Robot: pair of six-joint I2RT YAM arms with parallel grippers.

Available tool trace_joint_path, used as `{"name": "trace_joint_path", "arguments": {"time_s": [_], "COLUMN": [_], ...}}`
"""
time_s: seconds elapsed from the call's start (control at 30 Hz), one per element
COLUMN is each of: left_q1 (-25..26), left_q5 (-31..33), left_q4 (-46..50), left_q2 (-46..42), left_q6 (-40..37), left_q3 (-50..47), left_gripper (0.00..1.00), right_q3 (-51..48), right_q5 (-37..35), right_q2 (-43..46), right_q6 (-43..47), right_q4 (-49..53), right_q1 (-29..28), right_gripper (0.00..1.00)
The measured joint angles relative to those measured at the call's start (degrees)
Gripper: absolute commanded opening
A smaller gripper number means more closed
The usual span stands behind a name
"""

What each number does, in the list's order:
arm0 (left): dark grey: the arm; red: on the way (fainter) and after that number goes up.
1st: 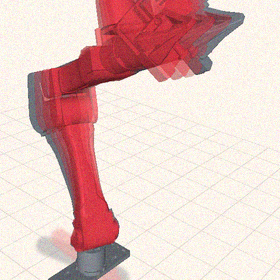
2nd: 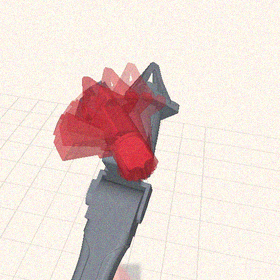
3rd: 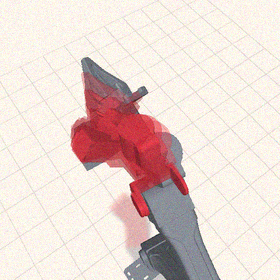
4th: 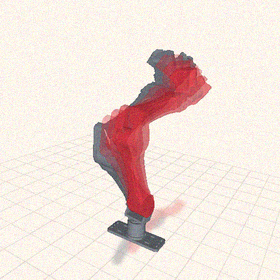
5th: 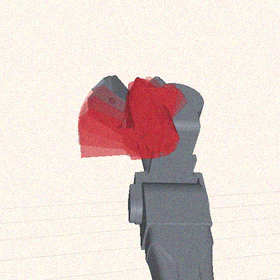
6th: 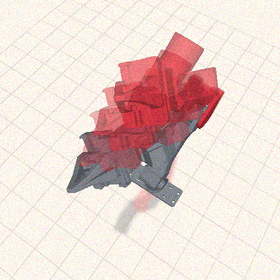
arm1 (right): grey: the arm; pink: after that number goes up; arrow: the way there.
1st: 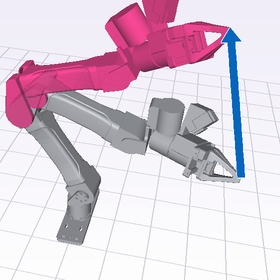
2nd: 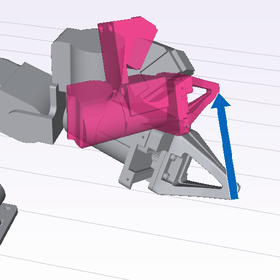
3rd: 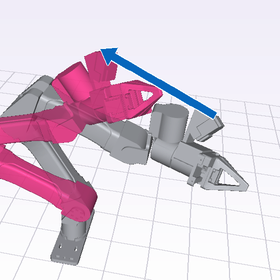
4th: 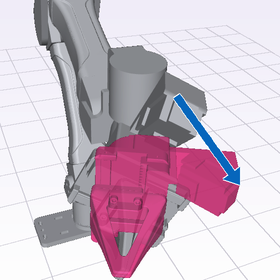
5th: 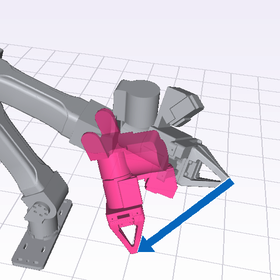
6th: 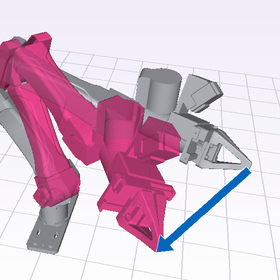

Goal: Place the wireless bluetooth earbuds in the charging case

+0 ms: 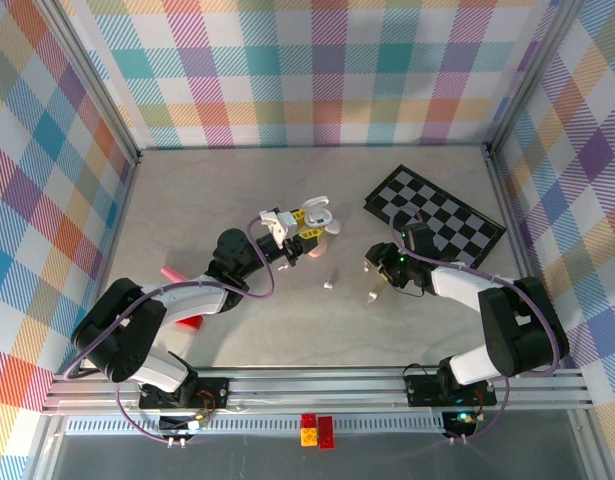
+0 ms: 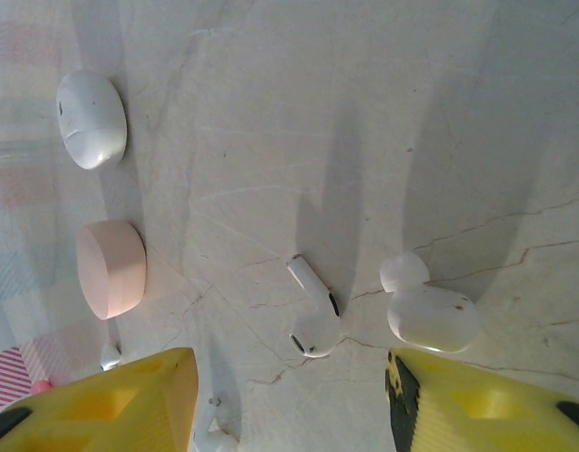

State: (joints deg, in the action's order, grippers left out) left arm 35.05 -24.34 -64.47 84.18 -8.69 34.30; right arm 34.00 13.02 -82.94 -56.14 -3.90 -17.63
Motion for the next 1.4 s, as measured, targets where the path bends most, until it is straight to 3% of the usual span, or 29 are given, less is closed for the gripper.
{"name": "trace_joint_path", "arguments": {"time_s": [0.5,1.4], "left_q1": [0.00,-1.14], "left_q5": [0.02,-0.02], "left_q4": [-0.02,-0.17], "left_q2": [0.00,-0.98], "left_q6": [-0.17,-0.15], "left_q3": [0.00,-1.31], "left_gripper": [0.34,0.35], "right_q3": [0.00,8.20], "right_q5": [-0.13,-5.44], "right_q2": [0.04,-9.18], "right_q6": [0.90,5.88], "right_q4": [1.33,2.69], "right_q1": [0.04,1.92], "right_gripper": [0.57,0.53]}}
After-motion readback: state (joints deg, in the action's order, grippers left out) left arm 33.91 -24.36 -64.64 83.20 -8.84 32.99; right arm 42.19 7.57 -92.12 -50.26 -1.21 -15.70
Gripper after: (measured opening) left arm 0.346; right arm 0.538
